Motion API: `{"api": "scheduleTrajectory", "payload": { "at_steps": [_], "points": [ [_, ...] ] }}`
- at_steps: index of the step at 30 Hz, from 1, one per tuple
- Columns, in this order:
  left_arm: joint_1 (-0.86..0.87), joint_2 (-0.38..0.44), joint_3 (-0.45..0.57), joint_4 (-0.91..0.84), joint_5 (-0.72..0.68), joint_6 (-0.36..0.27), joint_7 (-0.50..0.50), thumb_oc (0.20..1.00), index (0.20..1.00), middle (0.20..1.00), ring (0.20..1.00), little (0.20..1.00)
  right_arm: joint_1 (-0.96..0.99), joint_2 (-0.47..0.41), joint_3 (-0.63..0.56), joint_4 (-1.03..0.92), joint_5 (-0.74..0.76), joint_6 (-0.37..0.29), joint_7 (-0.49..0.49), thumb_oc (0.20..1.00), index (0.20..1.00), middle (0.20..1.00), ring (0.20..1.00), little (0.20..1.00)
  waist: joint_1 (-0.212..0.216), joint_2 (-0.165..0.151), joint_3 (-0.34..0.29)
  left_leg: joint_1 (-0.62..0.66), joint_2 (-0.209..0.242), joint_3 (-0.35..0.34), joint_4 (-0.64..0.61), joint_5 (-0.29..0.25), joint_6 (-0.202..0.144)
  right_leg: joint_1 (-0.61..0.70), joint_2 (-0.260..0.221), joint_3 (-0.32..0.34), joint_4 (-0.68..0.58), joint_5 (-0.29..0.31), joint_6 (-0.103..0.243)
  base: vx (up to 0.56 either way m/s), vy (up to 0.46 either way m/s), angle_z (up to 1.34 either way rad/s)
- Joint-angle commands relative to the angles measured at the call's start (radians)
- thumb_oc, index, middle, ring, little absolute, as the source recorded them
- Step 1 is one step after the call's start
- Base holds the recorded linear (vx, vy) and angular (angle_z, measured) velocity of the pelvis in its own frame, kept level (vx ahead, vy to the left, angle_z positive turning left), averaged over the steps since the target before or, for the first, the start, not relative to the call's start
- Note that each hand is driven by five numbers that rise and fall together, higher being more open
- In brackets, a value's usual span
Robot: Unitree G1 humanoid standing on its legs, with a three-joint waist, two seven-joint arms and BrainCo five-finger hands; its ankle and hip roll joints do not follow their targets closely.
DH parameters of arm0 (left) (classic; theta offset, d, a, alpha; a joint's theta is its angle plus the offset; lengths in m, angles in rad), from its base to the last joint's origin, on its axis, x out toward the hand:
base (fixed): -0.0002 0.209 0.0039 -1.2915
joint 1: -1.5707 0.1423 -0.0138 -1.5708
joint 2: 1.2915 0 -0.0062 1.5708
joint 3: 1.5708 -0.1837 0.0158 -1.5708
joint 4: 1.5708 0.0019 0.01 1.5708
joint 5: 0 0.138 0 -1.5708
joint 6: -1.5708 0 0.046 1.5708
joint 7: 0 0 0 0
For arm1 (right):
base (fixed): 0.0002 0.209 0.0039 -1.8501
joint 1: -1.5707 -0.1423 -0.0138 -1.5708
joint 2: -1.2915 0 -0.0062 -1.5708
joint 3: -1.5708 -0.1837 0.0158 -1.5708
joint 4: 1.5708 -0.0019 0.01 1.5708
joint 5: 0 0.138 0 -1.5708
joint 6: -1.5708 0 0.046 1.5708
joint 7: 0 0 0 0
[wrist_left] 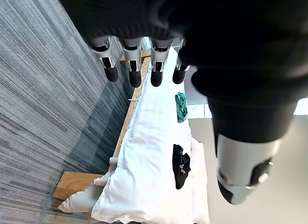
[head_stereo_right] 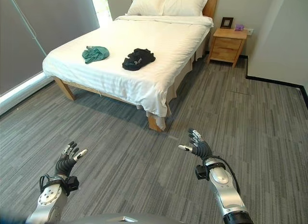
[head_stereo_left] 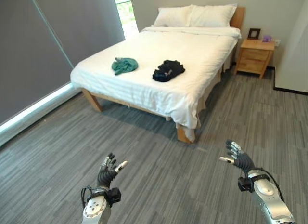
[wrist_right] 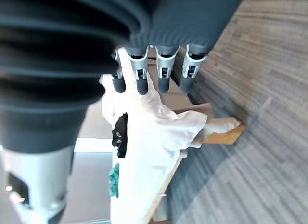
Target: Pick up bed clothes into laundry basket.
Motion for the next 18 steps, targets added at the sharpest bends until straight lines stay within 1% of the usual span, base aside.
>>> {"api": "scheduleTrajectory", "payload": {
  "at_steps": [1, 2, 3, 4, 5, 6, 7, 8, 9, 10, 11, 12, 13, 14, 15, 16, 17, 18],
  "points": [
    [-0.111, 0.062, 0.021, -0.016, -0.023, -0.045, 0.011, 1.0, 1.0, 1.0, 1.0, 1.0, -0.029, -0.014, -0.026, -0.058, 0.009, -0.048, -0.023, 1.0, 1.0, 1.0, 1.0, 1.0, -0.018, -0.106, 0.08, -0.149, 0.012, 0.055, 0.161, 0.067, -0.089, 0.139, -0.019, 0.021, -0.338, 0.205, 0.038, -0.13, -0.024, 0.48],
    [-0.122, 0.054, 0.01, -0.012, -0.036, -0.044, 0.013, 1.0, 1.0, 1.0, 1.0, 1.0, -0.024, -0.023, -0.034, -0.053, 0.007, -0.046, -0.029, 1.0, 1.0, 1.0, 1.0, 1.0, -0.02, -0.105, 0.089, -0.174, 0.034, 0.071, 0.173, 0.089, -0.096, 0.145, -0.016, 0.016, -0.345, 0.202, 0.038, -0.04, 0.033, 0.55],
    [-0.132, 0.047, 0.003, -0.013, -0.045, -0.041, 0.012, 1.0, 1.0, 1.0, 1.0, 1.0, -0.02, -0.028, -0.047, -0.044, 0.003, -0.043, -0.038, 1.0, 1.0, 1.0, 1.0, 1.0, -0.021, -0.104, 0.092, -0.185, 0.068, 0.083, 0.15, 0.103, -0.098, 0.151, -0.019, 0.012, -0.349, 0.2, 0.044, 0.1, 0.08, 0.44],
    [-0.137, 0.042, -0.004, -0.015, -0.047, -0.037, 0.011, 1.0, 1.0, 1.0, 1.0, 1.0, -0.019, -0.028, -0.062, -0.044, 0.004, -0.041, -0.051, 1.0, 1.0, 1.0, 1.0, 1.0, -0.019, -0.102, 0.089, -0.185, 0.101, 0.1, 0.102, 0.119, -0.097, 0.154, -0.021, 0.008, -0.349, 0.198, 0.052, 0.15, 0.101, 0.22],
    [-0.135, 0.04, -0.009, -0.019, -0.045, -0.038, 0.01, 1.0, 1.0, 1.0, 1.0, 1.0, -0.014, -0.026, -0.075, -0.048, 0.011, -0.045, -0.057, 1.0, 1.0, 1.0, 1.0, 1.0, -0.02, -0.101, 0.089, -0.199, 0.131, 0.118, 0.066, 0.15, -0.101, 0.16, -0.024, 0.003, -0.349, 0.197, 0.061, 0.12, 0.068, 0.17],
    [-0.135, 0.04, -0.01, -0.019, -0.045, -0.038, 0.01, 1.0, 1.0, 1.0, 1.0, 1.0, -0.013, -0.026, -0.076, -0.049, 0.011, -0.044, -0.057, 1.0, 1.0, 1.0, 1.0, 1.0, -0.018, -0.101, 0.087, -0.196, 0.132, 0.12, 0.058, 0.155, -0.102, 0.158, -0.023, 0.004, -0.349, 0.197, 0.06, 0.21, 0.165, 0.15],
    [-0.137, 0.042, -0.017, -0.014, -0.034, -0.041, 0.02, 1.0, 1.0, 1.0, 1.0, 1.0, -0.003, -0.022, -0.098, -0.051, 0.024, -0.052, -0.072, 1.0, 1.0, 1.0, 1.0, 1.0, -0.023, -0.1, 0.088, -0.235, 0.194, 0.169, -0.02, 0.221, -0.116, 0.171, -0.038, -0.002, -0.349, 0.186, 0.078, 0.24, 0.198, 0.21],
    [-0.151, 0.043, -0.022, 0.009, -0.029, -0.04, 0.036, 1.0, 1.0, 1.0, 1.0, 1.0, -0.002, -0.026, -0.1, -0.041, 0.018, -0.053, -0.087, 1.0, 1.0, 1.0, 1.0, 1.0, -0.025, -0.098, 0.092, -0.263, 0.229, 0.224, -0.057, 0.247, -0.127, 0.184, -0.048, -0.008, -0.346, 0.174, 0.086, 0.34, 0.277, 0.11],
    [-0.16, 0.039, -0.02, 0.025, -0.033, -0.041, 0.046, 1.0, 1.0, 1.0, 1.0, 1.0, -0.002, -0.028, -0.099, -0.039, 0.011, -0.051, -0.096, 1.0, 1.0, 1.0, 1.0, 1.0, -0.022, -0.093, 0.09, -0.268, 0.254, 0.251, -0.072, 0.263, -0.136, 0.197, -0.057, -0.006, -0.34, 0.161, 0.095, 0.19, 0.149, 0.08],
    [-0.161, 0.039, -0.021, 0.026, -0.033, -0.042, 0.046, 1.0, 1.0, 1.0, 1.0, 1.0, -0.003, -0.028, -0.099, -0.039, 0.011, -0.051, -0.096, 1.0, 1.0, 1.0, 1.0, 1.0, -0.02, -0.093, 0.09, -0.267, 0.256, 0.253, -0.073, 0.263, -0.137, 0.195, -0.057, -0.004, -0.338, 0.16, 0.095, 0.2, 0.153, -0.04],
    [-0.163, 0.032, -0.019, 0.034, -0.041, -0.044, 0.053, 1.0, 1.0, 1.0, 1.0, 1.0, -0.004, -0.03, -0.094, -0.033, 0.006, -0.048, -0.101, 1.0, 1.0, 1.0, 1.0, 1.0, -0.017, -0.087, 0.088, -0.273, 0.278, 0.277, -0.074, 0.286, -0.148, 0.208, -0.065, -0.005, -0.333, 0.153, 0.1, 0.31, 0.238, -0.11],
    [-0.163, 0.026, -0.008, 0.036, -0.059, -0.049, 0.061, 1.0, 1.0, 1.0, 1.0, 1.0, -0.004, -0.026, -0.096, -0.033, 0.008, -0.047, -0.103, 1.0, 1.0, 1.0, 1.0, 1.0, -0.014, -0.079, 0.079, -0.272, 0.305, 0.35, -0.054, 0.329, -0.156, 0.241, -0.08, -0.006, -0.327, 0.141, 0.112, 0.41, 0.314, -0.16],
    [-0.157, 0.031, -0.001, 0.031, -0.067, -0.048, 0.059, 1.0, 1.0, 1.0, 1.0, 1.0, -0.004, -0.023, -0.093, -0.037, 0.003, -0.043, -0.1, 1.0, 1.0, 1.0, 1.0, 1.0, -0.009, -0.082, 0.07, -0.264, 0.302, 0.361, -0.032, 0.306, -0.148, 0.249, -0.093, -0.005, -0.323, 0.138, 0.118, 0.56, 0.417, -0.19],
    [-0.163, 0.046, -0.004, 0.038, -0.052, -0.052, 0.067, 1.0, 1.0, 1.0, 1.0, 1.0, -0.016, -0.011, -0.091, -0.022, 0.002, -0.04, -0.112, 1.0, 1.0, 1.0, 1.0, 1.0, 0.006, -0.099, 0.055, -0.307, 0.267, 0.355, 0.053, 0.273, -0.127, 0.281, -0.152, -0.009, -0.302, 0.159, 0.137, 0.34, 0.264, -0.17],
    [-0.165, 0.046, -0.004, 0.038, -0.052, -0.052, 0.067, 1.0, 1.0, 1.0, 1.0, 1.0, -0.017, -0.01, -0.091, -0.021, 0.002, -0.041, -0.112, 1.0, 1.0, 1.0, 1.0, 1.0, 0.007, -0.1, 0.054, -0.312, 0.266, 0.356, 0.058, 0.271, -0.124, 0.277, -0.154, -0.009, -0.303, 0.163, 0.138, 0.34, 0.256, -0.17],
    [-0.168, 0.054, -0.004, 0.043, -0.053, -0.05, 0.064, 1.0, 1.0, 1.0, 1.0, 1.0, -0.022, 0.004, -0.094, -0.016, 0.013, -0.041, -0.114, 1.0, 1.0, 1.0, 1.0, 1.0, 0.011, -0.112, 0.046, -0.318, 0.25, 0.361, 0.085, 0.248, -0.11, 0.275, -0.186, -0.007, -0.281, 0.183, 0.144, 0.36, 0.297, -0.06],
    [-0.181, 0.079, -0.002, 0.037, -0.045, -0.043, 0.074, 1.0, 1.0, 1.0, 1.0, 1.0, -0.035, 0.037, -0.092, -0.006, 0.058, -0.044, -0.131, 1.0, 1.0, 1.0, 1.0, 1.0, 0.014, -0.144, 0.044, -0.327, 0.203, 0.372, 0.151, 0.171, -0.066, 0.258, -0.264, 0.019, -0.171, 0.291, 0.138, 0.36, 0.296, -0.07],
    [-0.182, 0.081, -0.001, 0.036, -0.045, -0.042, 0.074, 1.0, 1.0, 1.0, 1.0, 1.0, -0.035, 0.038, -0.092, -0.006, 0.058, -0.044, -0.131, 1.0, 1.0, 1.0, 1.0, 1.0, 0.015, -0.148, 0.043, -0.328, 0.2, 0.376, 0.154, 0.168, -0.064, 0.255, -0.269, 0.022, -0.168, 0.29, 0.141, 0.38, 0.362, -0.11]
  ]
}}
